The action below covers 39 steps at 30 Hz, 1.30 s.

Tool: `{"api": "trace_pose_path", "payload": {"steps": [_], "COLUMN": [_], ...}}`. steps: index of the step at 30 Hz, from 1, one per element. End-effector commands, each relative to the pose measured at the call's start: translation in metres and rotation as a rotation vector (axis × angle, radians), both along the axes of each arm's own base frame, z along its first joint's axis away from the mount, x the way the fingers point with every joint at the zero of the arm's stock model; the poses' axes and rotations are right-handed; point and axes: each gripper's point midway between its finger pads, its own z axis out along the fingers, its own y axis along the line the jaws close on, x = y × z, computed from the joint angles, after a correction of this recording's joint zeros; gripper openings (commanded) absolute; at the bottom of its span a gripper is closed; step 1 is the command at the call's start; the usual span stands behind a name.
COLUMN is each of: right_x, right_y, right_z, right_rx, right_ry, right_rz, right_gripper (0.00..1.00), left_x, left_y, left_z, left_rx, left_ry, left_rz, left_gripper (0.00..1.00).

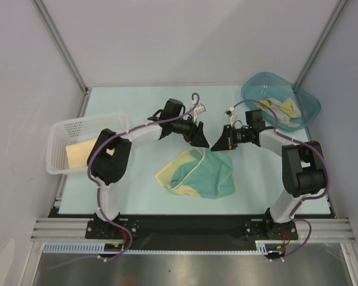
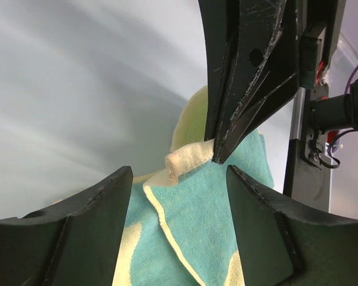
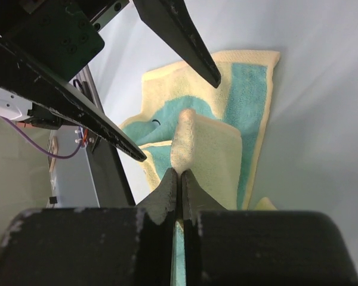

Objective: Fold and stack the towels
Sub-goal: Flatten out the crumpled towel

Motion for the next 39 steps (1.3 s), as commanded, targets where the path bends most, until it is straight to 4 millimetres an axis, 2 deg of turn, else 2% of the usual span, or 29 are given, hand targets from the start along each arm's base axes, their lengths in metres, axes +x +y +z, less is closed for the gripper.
{"api": "trace_pose_path", "payload": {"steps": [1,6,12,15,16,17,19,20,21,22,23,25,26,27,28,30,32,34,39], "right_x": [0.002,0.003,0.002,0.003,0.004,0.006,0.011,0.017,0.022,0.030,0.043,0.059,0.063,0.066,0.069,0.069,0.070,0.070,0.073], "right_y": [0.003,0.004,0.004,0.005,0.004,0.004,0.001,-0.004,-0.008,-0.015,-0.030,-0.051,-0.057,-0.061,-0.064,-0.058,-0.053,-0.047,-0.030], "right_z": [0.013,0.014,0.011,0.008,0.006,0.006,0.006,0.005,0.006,0.004,0.004,0.002,0.003,0.004,0.004,0.004,-0.004,-0.019,-0.039], "right_rx": [0.035,0.030,0.026,0.024,0.015,0.010,-0.004,-0.009,-0.014,-0.031,-0.040,-0.064,-0.071,-0.087,-0.111,-0.119,-0.124,-0.152,-0.178], "right_ry": [-0.055,-0.055,-0.047,-0.036,-0.033,-0.028,-0.009,-0.004,0.003,0.061,0.073,0.110,0.124,0.112,0.094,0.073,0.075,0.095,0.111], "right_rz": [0.027,0.023,0.018,0.015,0.006,-0.004,-0.041,-0.071,-0.103,-0.185,-0.267,-0.405,-0.445,-0.467,-0.495,-0.476,-0.459,-0.447,-0.411], "right_gripper": [0.00,0.00,0.00,0.01,0.02,0.06,0.18,0.25,0.37,0.42,0.46,0.50,0.51,0.53,0.54,0.57,0.57,0.57,0.58], "left_x": [-0.001,-0.009,-0.012,-0.015,-0.015,-0.015,-0.015,-0.013,-0.011,-0.013,-0.005,-0.002,0.003,0.016,0.016,0.033,0.039,0.049,0.061], "left_y": [-0.009,-0.016,-0.017,-0.020,-0.021,-0.021,-0.019,-0.016,-0.013,-0.006,-0.001,0.018,0.026,0.041,0.053,0.078,0.096,0.113,0.130], "left_z": [0.016,0.018,0.009,0.013,0.015,0.016,0.020,0.018,0.017,0.018,0.014,0.013,0.011,0.006,0.004,-0.003,-0.011,-0.018,-0.030], "left_rx": [-0.091,-0.130,-0.121,-0.145,-0.147,-0.146,-0.136,-0.110,-0.092,-0.055,-0.007,0.072,0.109,0.167,0.200,0.282,0.357,0.453,0.523], "left_ry": [-0.028,0.009,0.041,0.055,0.055,0.058,0.059,0.058,0.051,0.065,0.024,0.018,0.000,-0.023,-0.016,-0.030,-0.029,-0.045,-0.048], "left_rz": [-0.074,-0.110,-0.124,-0.136,-0.134,-0.134,-0.132,-0.111,-0.091,-0.067,-0.028,0.038,0.071,0.146,0.181,0.283,0.329,0.370,0.393], "left_gripper": [0.69,0.60,0.56,0.35,0.21,0.15,0.00,0.00,0.00,0.00,0.00,0.00,0.00,0.00,0.00,0.00,0.00,0.01,0.00]}}
